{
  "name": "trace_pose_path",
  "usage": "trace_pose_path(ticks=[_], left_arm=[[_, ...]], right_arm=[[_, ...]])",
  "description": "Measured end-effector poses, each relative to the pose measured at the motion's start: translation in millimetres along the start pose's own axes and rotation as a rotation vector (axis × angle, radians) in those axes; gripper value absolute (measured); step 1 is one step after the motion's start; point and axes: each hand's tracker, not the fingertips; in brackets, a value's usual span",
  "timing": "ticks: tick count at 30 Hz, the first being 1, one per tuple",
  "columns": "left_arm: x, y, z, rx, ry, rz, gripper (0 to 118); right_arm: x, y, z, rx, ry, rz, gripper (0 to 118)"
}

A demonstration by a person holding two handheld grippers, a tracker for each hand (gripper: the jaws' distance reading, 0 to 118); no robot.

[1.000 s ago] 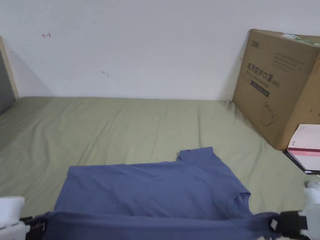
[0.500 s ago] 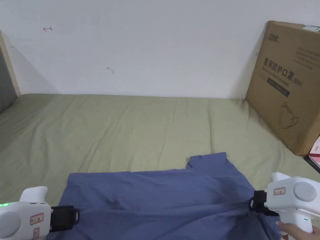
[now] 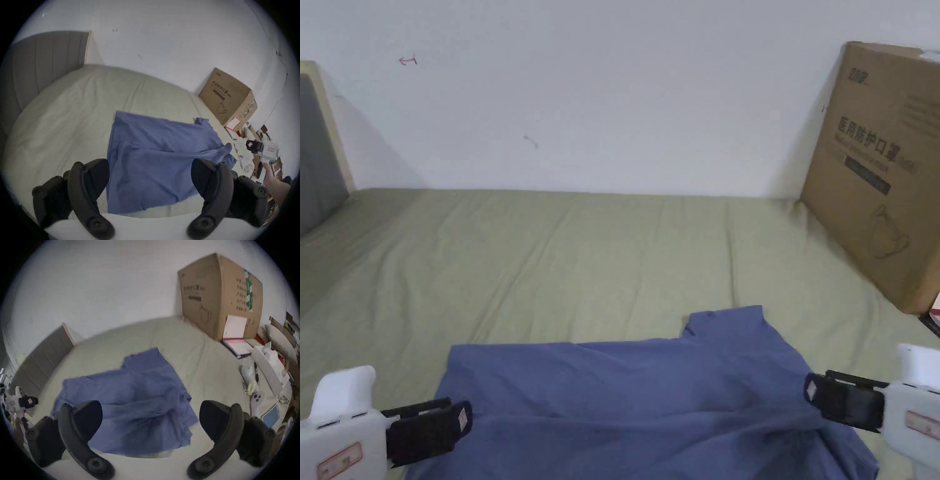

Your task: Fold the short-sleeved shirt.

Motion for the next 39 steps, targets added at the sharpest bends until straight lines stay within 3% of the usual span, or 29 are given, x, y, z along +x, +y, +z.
trace_pose_path(ticks=[1, 2, 3, 4, 5, 7, 9, 14, 17, 18, 20, 21, 22, 28, 32, 34, 37, 38, 39], left_arm=[[7, -2, 19, 0.057, -0.001, -0.015, 85], [13, -5, 35, 0.100, -0.007, -0.022, 54], [18, -9, 47, 0.114, -0.013, -0.020, 25], [24, -14, 61, 0.129, -0.003, -0.025, 1], [28, -18, 69, 0.138, 0.009, -0.029, 1], [33, -25, 85, 0.143, 0.035, -0.032, 1], [27, -26, 86, 0.074, 0.044, 0.008, 1], [-23, -32, 17, -0.414, 0.111, 0.113, 1], [-50, -45, -11, -0.452, 0.119, 0.169, 5], [-57, -45, -14, -0.408, 0.140, 0.200, 23], [-65, -46, -18, -0.334, 0.172, 0.246, 98], [-68, -47, -23, -0.340, 0.177, 0.255, 114], [-70, -49, -28, -0.335, 0.193, 0.256, 118], [-66, -74, -81, -0.478, 0.271, 0.133, 118], [-37, -84, -88, -0.469, 0.374, -0.055, 115], [-25, -83, -77, -0.411, 0.320, -0.088, 94], [-17, -80, -59, -0.342, 0.286, -0.118, 21], [-16, -78, -56, -0.328, 0.258, -0.104, 12], [-15, -76, -53, -0.311, 0.234, -0.080, 12]], right_arm=[[-5, -2, 19, 0.028, 0.048, -0.014, 115], [-11, -6, 36, 0.062, 0.083, -0.020, 104], [-16, -10, 51, 0.093, 0.107, -0.018, 79], [-23, -15, 68, 0.143, 0.125, -0.012, 38], [-29, -19, 79, 0.166, 0.131, 0.004, 0], [-39, -26, 95, 0.182, 0.076, 0.032, 0], [-44, -30, 101, 0.169, 0.110, -0.003, 0], [-43, -32, 99, 0.116, 0.125, -0.028, 0], [-35, -33, 95, 0.083, 0.130, -0.075, 0], [-33, -34, 94, 0.066, 0.127, -0.084, 0], [-29, -38, 93, 0.052, 0.127, -0.092, 0], [-29, -38, 91, 0.042, 0.124, -0.097, 0], [-27, -40, 90, 0.029, 0.123, -0.103, 0], [-21, -45, 82, -0.005, 0.141, -0.161, 0], [-20, -44, 81, -0.002, 0.151, -0.186, 0], [-17, -44, 79, -0.004, 0.144, -0.179, 0], [-10, -43, 79, 0.015, 0.112, -0.167, 0], [-6, -42, 80, 0.027, 0.109, -0.171, 0], [0, -38, 79, 0.027, 0.114, -0.177, 0]])
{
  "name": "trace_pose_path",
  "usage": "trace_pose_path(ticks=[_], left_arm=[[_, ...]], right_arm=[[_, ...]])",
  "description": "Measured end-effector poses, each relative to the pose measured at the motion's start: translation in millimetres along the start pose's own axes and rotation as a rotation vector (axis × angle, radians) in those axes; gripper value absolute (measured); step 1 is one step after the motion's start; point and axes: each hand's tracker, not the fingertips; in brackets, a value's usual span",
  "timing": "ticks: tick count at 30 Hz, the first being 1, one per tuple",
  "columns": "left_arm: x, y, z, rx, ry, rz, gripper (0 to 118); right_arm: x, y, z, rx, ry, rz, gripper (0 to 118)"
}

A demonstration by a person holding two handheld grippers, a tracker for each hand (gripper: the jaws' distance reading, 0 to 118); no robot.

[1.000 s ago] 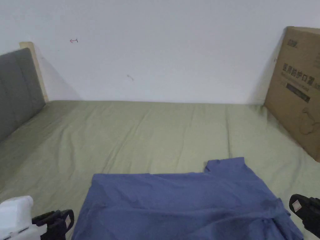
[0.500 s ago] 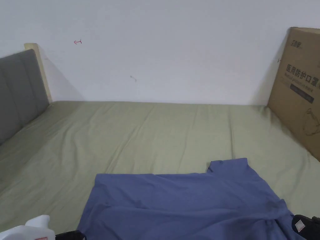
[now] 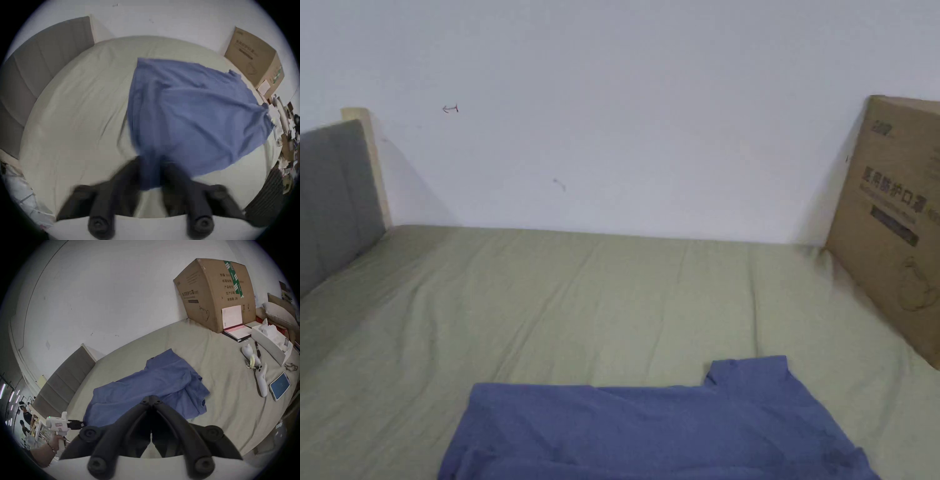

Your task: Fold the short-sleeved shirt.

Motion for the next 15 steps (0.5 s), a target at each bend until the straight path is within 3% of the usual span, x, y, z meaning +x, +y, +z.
trace_pose_path(ticks=[2, 6, 7, 8, 9, 10, 11, 15], left_arm=[[-5, 3, 4, 0.002, -0.101, 0.057, 6], [-7, 13, 19, 0.055, -0.041, 0.026, 6], [-9, 16, 24, 0.069, -0.031, 0.023, 6], [-11, 18, 27, 0.075, -0.028, 0.018, 6], [-14, 21, 31, 0.083, -0.026, 0.015, 6], [-15, 23, 33, 0.081, -0.023, 0.009, 6], [-15, 25, 34, 0.079, -0.018, 0.002, 6], [-16, 24, 32, 0.068, -0.017, 0.009, 6]], right_arm=[[9, 6, -2, -0.001, -0.009, -0.019, 0], [42, 19, -16, -0.043, -0.013, -0.037, 2], [51, 23, -23, -0.085, -0.033, -0.016, 19], [56, 26, -29, -0.112, -0.051, -0.008, 68], [66, 28, -43, -0.180, -0.078, -0.014, 106], [73, 28, -56, -0.240, -0.096, -0.029, 117], [82, 21, -62, -0.270, -0.079, -0.064, 117], [109, 21, -116, -0.415, -0.190, -0.140, 117]])
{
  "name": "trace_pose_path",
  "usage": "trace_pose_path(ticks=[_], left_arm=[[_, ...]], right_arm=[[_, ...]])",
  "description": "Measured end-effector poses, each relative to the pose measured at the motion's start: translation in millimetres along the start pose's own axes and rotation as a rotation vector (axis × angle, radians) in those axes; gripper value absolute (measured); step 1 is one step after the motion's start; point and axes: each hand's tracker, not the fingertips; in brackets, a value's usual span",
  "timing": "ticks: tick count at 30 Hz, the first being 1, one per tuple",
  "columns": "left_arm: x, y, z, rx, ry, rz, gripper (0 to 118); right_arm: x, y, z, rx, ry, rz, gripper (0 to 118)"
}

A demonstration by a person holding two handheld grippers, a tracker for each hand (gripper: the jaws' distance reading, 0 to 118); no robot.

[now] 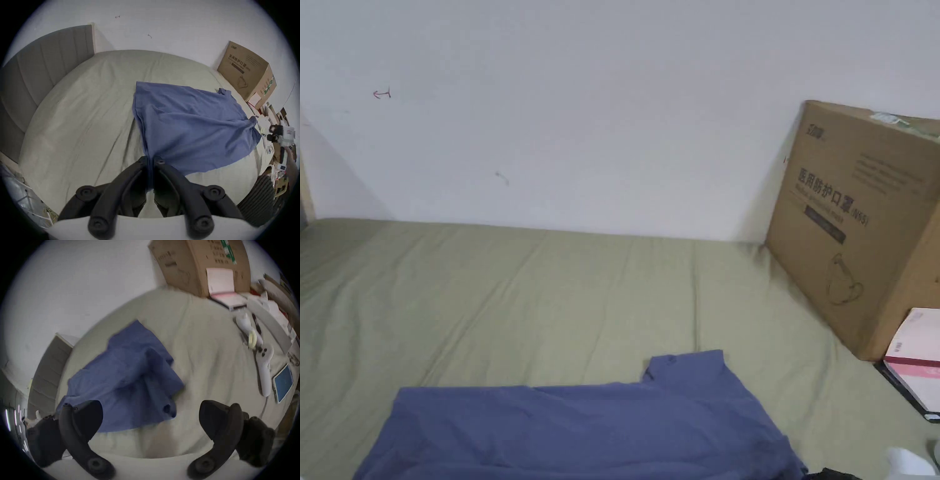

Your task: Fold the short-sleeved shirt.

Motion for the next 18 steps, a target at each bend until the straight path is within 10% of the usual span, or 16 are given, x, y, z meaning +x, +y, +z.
trace_pose_path(ticks=[4, 8, 10, 18], left_arm=[[-3, -10, -9, -0.025, -0.001, 0.030, 6], [-7, -13, -15, -0.048, -0.011, 0.060, 6], [-9, -14, -15, -0.044, -0.021, 0.082, 6], [-18, -11, 2, 0.001, -0.043, 0.124, 6]], right_arm=[[1, 5, -48, -0.166, -0.055, 0.077, 109], [-21, -13, -52, -0.144, -0.239, 0.301, 57], [-30, -17, -42, -0.125, -0.162, 0.349, 12], [-34, -24, 17, -0.063, -0.063, 0.281, 11]])
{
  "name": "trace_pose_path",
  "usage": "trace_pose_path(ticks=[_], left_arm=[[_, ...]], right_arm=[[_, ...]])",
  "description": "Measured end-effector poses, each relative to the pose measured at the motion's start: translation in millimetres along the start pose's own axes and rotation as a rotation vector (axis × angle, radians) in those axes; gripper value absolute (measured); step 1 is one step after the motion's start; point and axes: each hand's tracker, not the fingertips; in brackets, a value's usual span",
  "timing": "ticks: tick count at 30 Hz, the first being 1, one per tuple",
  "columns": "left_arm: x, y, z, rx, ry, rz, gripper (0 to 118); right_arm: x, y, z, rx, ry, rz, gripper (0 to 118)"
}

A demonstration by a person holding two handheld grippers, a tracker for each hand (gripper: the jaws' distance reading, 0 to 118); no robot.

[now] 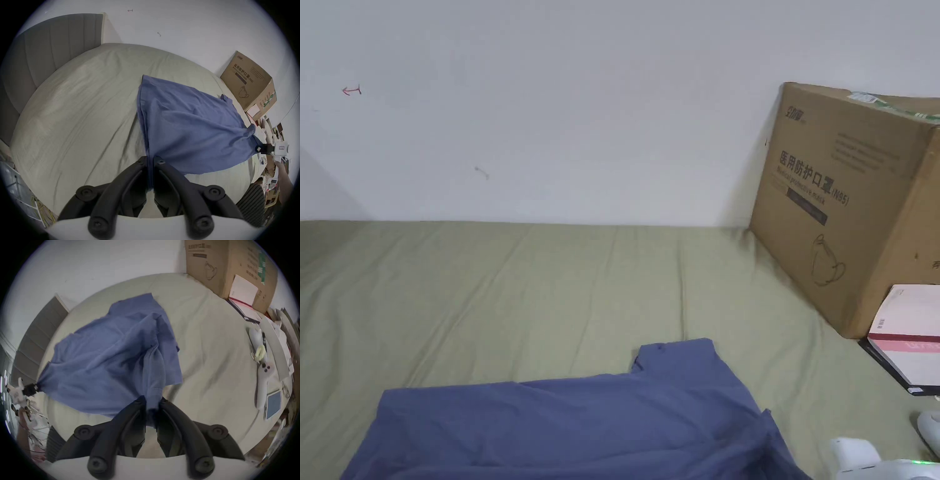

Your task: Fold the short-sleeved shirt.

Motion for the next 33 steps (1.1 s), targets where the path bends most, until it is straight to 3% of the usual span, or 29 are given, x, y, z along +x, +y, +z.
trace_pose_path(ticks=[4, 9, 13, 15, 16, 17, 18, 19, 20, 26, 31, 33], left_arm=[[-1, -8, 24, -0.006, -0.006, -0.020, 6], [-14, -46, 46, -0.109, -0.061, -0.037, 6], [-32, -69, 46, -0.161, -0.102, -0.005, 6], [-36, -71, 46, -0.142, -0.136, 0.025, 7], [-36, -70, 48, -0.120, -0.153, 0.027, 9], [-34, -68, 50, -0.106, -0.158, 0.025, 23], [-31, -65, 54, -0.085, -0.156, 0.021, 43], [-29, -62, 56, -0.066, -0.148, 0.013, 76], [-27, -60, 58, -0.048, -0.147, 0.003, 115], [-1, -35, 85, 0.087, -0.230, -0.055, 114], [52, 13, 126, 0.263, -0.246, -0.108, 115], [60, 30, 133, 0.354, -0.254, -0.154, 107]], right_arm=[[8, -27, 29, -0.020, -0.008, 0.023, 11], [18, -81, 38, -0.101, 0.000, -0.003, 11], [34, -107, 28, -0.143, 0.043, -0.100, 11], [35, -110, 27, -0.111, 0.047, -0.149, 21], [32, -110, 27, -0.102, 0.032, -0.144, 38], [30, -109, 28, -0.094, 0.012, -0.131, 76], [26, -108, 31, -0.080, -0.006, -0.106, 102], [23, -108, 33, -0.069, -0.009, -0.088, 117], [19, -108, 37, -0.060, -0.009, -0.078, 118], [-15, -89, 87, 0.183, 0.034, -0.094, 118], [-66, -51, 123, 0.404, 0.109, -0.038, 118], [-85, -35, 130, 0.483, 0.136, -0.008, 118]])
